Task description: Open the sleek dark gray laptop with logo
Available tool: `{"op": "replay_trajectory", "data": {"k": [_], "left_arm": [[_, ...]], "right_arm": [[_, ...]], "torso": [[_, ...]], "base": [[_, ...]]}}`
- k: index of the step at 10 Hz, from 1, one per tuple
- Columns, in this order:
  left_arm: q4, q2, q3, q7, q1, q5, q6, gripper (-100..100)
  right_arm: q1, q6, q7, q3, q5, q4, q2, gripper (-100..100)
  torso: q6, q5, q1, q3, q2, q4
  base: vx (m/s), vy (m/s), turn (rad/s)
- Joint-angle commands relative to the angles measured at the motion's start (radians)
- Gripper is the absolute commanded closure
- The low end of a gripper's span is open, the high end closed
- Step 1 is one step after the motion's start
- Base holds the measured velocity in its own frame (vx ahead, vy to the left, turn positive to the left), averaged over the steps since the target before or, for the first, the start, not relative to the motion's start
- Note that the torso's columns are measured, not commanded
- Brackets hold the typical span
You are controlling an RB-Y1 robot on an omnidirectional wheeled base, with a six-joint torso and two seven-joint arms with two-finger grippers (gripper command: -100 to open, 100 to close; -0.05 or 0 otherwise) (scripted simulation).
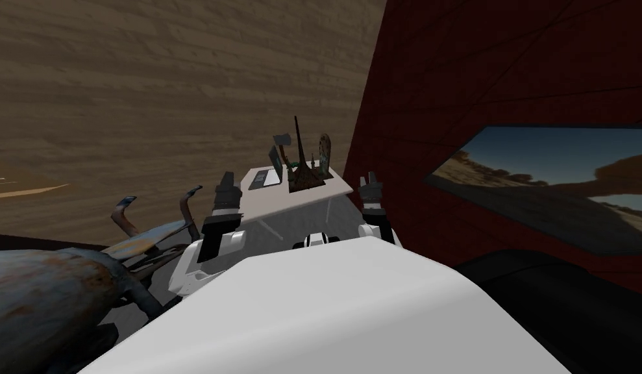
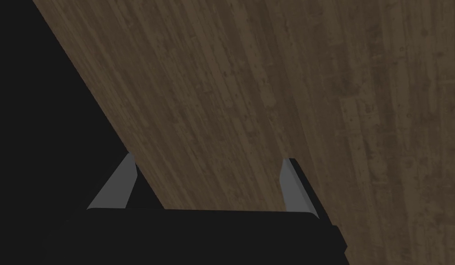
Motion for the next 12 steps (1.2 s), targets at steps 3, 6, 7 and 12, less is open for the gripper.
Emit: {"op": "replay_trajectory", "data": {"k": [3,6,7,12], "left_arm": [[0.031,0.012,0.063,0.004,-0.037,-0.025,0.111,-100],[0.064,0.029,0.118,0.010,-0.068,-0.041,0.190,-100],[0.082,0.039,0.146,0.014,-0.085,-0.050,0.230,-100],[0.142,0.076,0.229,0.024,-0.135,-0.075,0.353,-100]], "right_arm": [[0.000,0.000,0.000,0.000,0.000,0.000,0.000,0],[0.000,0.000,0.000,0.000,0.000,0.000,0.000,0],[0.000,0.000,0.000,0.000,0.000,0.000,0.000,0],[0.000,0.000,0.000,0.000,0.000,0.000,0.000,0]], "torso": [[0.000,0.000,-0.001,0.000,0.000,0.000],[0.000,0.000,-0.001,0.000,-0.001,0.000],[-0.001,0.000,0.000,0.000,0.000,0.000],[0.000,0.000,0.000,0.000,-0.001,0.000]], "base": [[0.019,-0.066,-0.138],[0.026,-0.077,-0.147],[0.026,-0.073,-0.183],[0.025,-0.070,-0.147]]}}
